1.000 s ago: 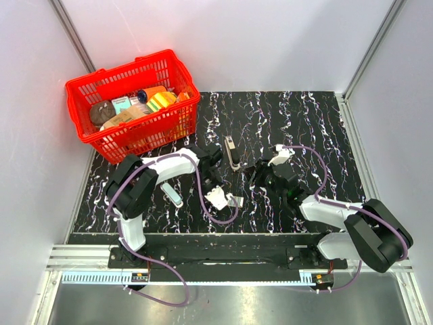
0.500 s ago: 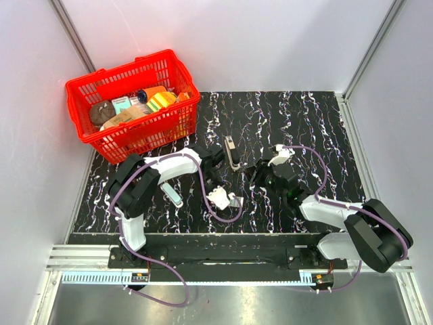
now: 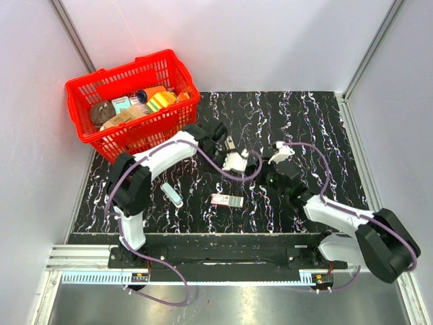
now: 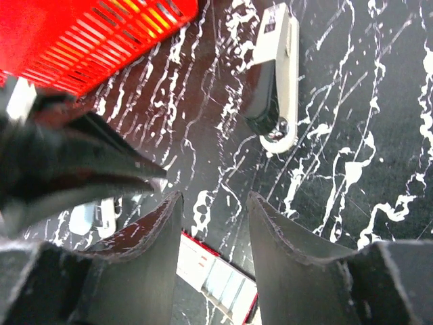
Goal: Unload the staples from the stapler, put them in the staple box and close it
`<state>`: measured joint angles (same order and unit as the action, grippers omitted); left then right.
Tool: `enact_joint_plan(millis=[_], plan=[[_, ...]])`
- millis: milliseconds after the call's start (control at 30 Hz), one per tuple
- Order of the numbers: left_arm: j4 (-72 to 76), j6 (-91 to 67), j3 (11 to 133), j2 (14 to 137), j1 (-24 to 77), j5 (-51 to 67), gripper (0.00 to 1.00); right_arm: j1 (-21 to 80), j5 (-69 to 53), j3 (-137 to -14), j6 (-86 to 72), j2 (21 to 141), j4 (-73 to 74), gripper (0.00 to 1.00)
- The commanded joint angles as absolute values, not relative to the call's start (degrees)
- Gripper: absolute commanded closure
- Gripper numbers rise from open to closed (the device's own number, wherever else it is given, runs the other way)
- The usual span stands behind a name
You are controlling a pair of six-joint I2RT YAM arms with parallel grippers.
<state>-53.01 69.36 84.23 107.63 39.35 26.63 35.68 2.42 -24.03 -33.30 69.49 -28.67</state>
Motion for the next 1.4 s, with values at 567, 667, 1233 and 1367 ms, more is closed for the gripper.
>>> enact_joint_plan(millis=[567, 667, 1233, 1367], plan=[[39.72, -58.43, 68.39, 84.3, 19.25, 66.98, 0.96, 36.04, -20.46, -42.18, -36.64, 54.57, -24.68, 0.34], [35.69, -58.18, 67.42, 80.7, 19.25, 65.92, 0.96, 36.04, -23.81, -44.55, -40.07, 57.47, -28.91, 0.32], [31.38, -56.78, 60.38, 73.47, 21.71, 62.58, 0.94, 36.03, -30.41, -49.57, -47.46, 64.6, -41.57, 0.37], [31.47, -56.43, 61.34, 74.27, 22.59, 62.14, 0.94, 35.95, -31.46, -49.92, -47.81, 65.65, -42.36, 0.39]])
